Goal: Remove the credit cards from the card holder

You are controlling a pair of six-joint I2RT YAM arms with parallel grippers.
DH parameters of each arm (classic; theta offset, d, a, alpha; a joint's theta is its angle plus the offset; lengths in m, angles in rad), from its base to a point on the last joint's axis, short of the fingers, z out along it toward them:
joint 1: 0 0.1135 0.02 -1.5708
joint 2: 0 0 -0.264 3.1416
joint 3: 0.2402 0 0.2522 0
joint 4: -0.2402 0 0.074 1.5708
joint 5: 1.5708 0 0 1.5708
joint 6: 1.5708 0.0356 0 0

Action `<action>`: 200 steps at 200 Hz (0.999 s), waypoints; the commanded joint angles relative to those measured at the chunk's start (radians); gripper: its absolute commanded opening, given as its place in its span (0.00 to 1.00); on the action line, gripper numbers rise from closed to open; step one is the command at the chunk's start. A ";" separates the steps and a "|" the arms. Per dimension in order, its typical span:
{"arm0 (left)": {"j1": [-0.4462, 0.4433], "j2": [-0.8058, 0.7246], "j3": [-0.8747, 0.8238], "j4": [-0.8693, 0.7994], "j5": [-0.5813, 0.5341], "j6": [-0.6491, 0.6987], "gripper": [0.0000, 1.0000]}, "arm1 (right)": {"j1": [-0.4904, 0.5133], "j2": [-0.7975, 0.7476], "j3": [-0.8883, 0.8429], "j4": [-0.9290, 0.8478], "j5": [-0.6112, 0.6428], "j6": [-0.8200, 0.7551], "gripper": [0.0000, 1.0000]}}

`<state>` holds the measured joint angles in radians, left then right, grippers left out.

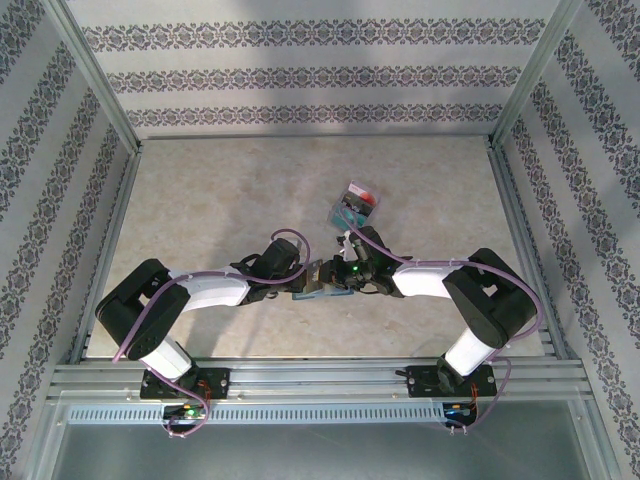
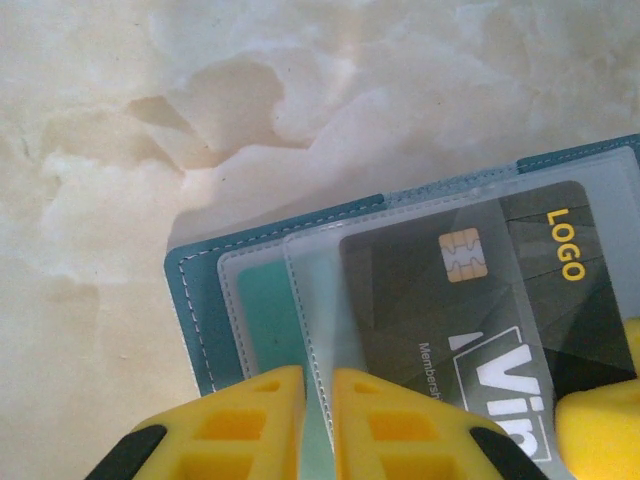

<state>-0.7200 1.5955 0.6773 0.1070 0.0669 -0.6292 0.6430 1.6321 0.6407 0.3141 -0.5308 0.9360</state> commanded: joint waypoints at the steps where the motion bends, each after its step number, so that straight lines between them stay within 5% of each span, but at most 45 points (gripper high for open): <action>1: -0.010 0.009 -0.012 -0.010 -0.022 -0.007 0.16 | -0.014 -0.032 0.019 0.007 0.006 -0.029 0.12; 122: -0.010 0.014 -0.007 -0.010 -0.019 -0.007 0.16 | -0.020 -0.038 0.002 -0.017 0.022 -0.042 0.06; 200: -0.010 -0.007 0.009 -0.031 -0.039 0.011 0.23 | -0.005 -0.067 0.048 -0.229 0.110 -0.126 0.05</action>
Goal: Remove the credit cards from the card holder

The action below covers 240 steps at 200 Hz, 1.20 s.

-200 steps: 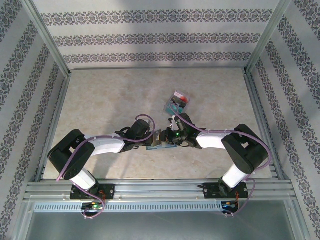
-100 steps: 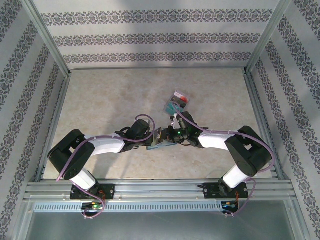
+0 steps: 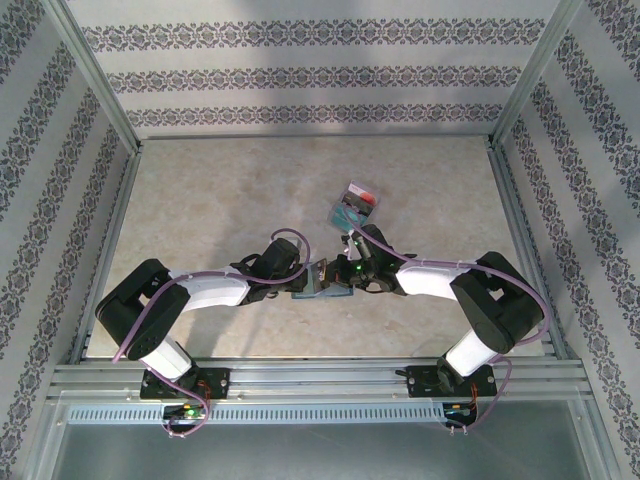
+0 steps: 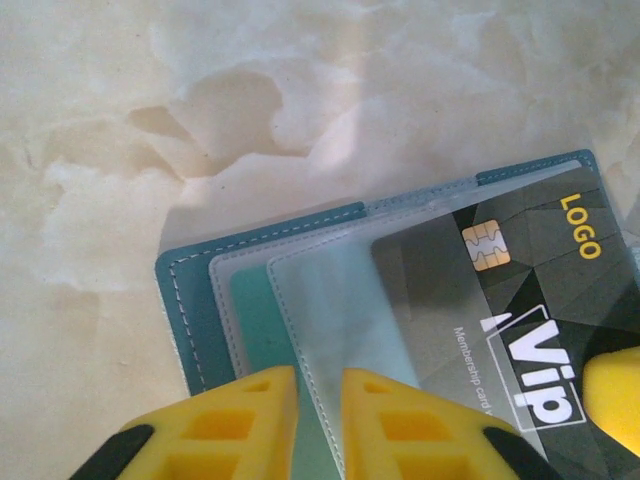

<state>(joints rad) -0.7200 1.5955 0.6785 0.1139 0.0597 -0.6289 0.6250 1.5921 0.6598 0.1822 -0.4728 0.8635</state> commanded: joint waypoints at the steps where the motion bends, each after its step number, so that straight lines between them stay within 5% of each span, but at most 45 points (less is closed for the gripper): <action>1: -0.010 -0.007 0.009 -0.039 -0.031 0.011 0.24 | 0.014 -0.028 0.029 -0.099 0.053 -0.054 0.05; 112: -0.010 -0.076 0.006 -0.016 -0.048 0.003 0.34 | 0.033 -0.041 0.032 -0.121 0.086 -0.052 0.05; 173: -0.010 -0.021 0.010 -0.002 -0.031 -0.015 0.21 | 0.034 -0.071 0.057 -0.187 0.115 -0.086 0.05; 240: -0.010 -0.012 0.010 -0.023 -0.049 -0.026 0.21 | 0.026 -0.133 0.099 -0.344 0.193 -0.173 0.04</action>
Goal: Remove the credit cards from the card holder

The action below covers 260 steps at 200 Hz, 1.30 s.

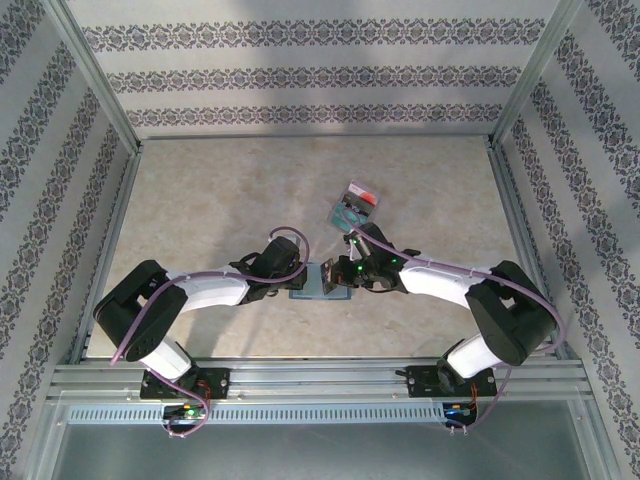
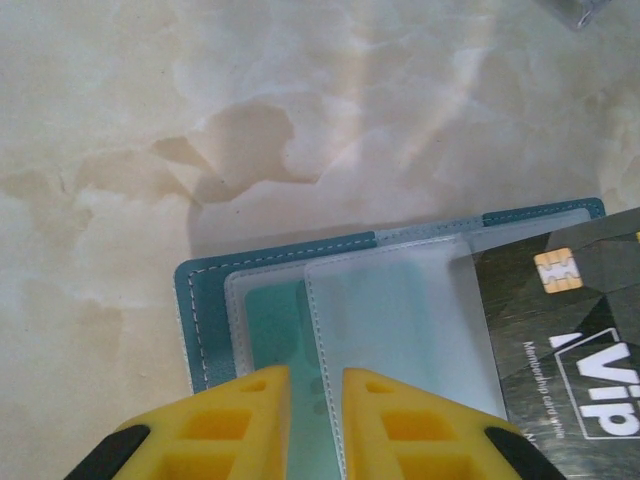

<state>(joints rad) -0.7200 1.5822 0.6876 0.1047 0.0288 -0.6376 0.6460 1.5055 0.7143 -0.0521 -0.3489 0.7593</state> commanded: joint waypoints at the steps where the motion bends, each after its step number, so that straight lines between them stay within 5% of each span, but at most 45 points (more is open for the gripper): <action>1: -0.010 0.001 0.000 -0.014 -0.019 -0.017 0.21 | 0.006 -0.048 0.046 -0.114 0.072 -0.072 0.04; 105: -0.010 -0.059 -0.013 -0.032 -0.043 -0.014 0.44 | -0.169 -0.139 0.265 -0.408 0.219 -0.521 0.02; 205: -0.010 -0.124 -0.031 -0.068 -0.089 -0.010 1.00 | -0.257 0.136 0.584 -0.457 0.231 -1.013 0.00; 260: -0.011 -0.154 -0.038 -0.094 -0.121 -0.006 0.99 | -0.284 0.291 0.732 -0.510 0.282 -1.173 0.00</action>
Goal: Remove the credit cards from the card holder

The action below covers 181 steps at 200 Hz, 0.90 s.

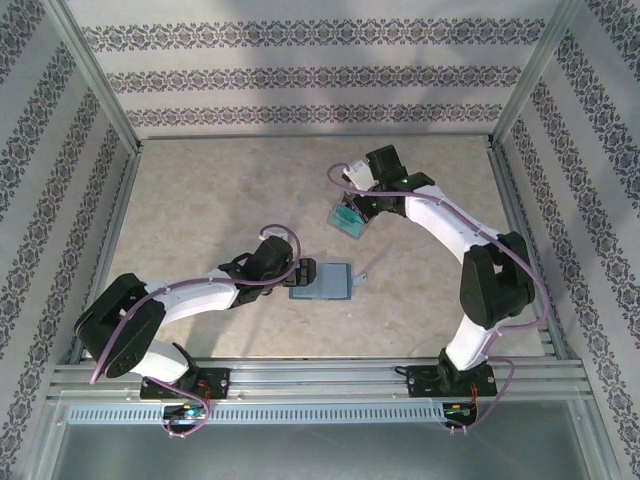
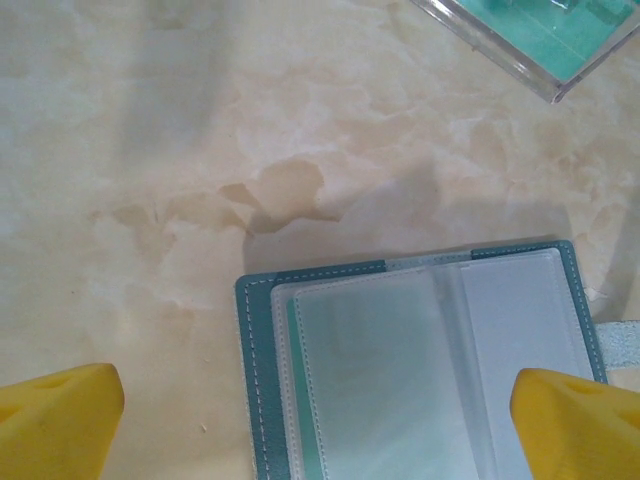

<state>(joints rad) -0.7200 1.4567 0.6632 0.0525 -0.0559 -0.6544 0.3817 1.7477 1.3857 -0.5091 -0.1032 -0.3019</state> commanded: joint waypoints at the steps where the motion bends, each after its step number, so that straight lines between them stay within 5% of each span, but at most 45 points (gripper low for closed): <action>1: -0.010 -0.028 -0.014 -0.042 -0.038 0.010 0.99 | -0.020 0.051 0.062 -0.053 0.036 -0.113 0.00; 181: -0.010 -0.038 -0.005 -0.066 -0.058 0.019 0.99 | -0.055 0.231 0.206 -0.127 -0.004 -0.204 0.00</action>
<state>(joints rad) -0.7200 1.4441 0.6628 0.0109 -0.0879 -0.6537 0.3420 1.9614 1.5505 -0.6033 -0.1112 -0.4797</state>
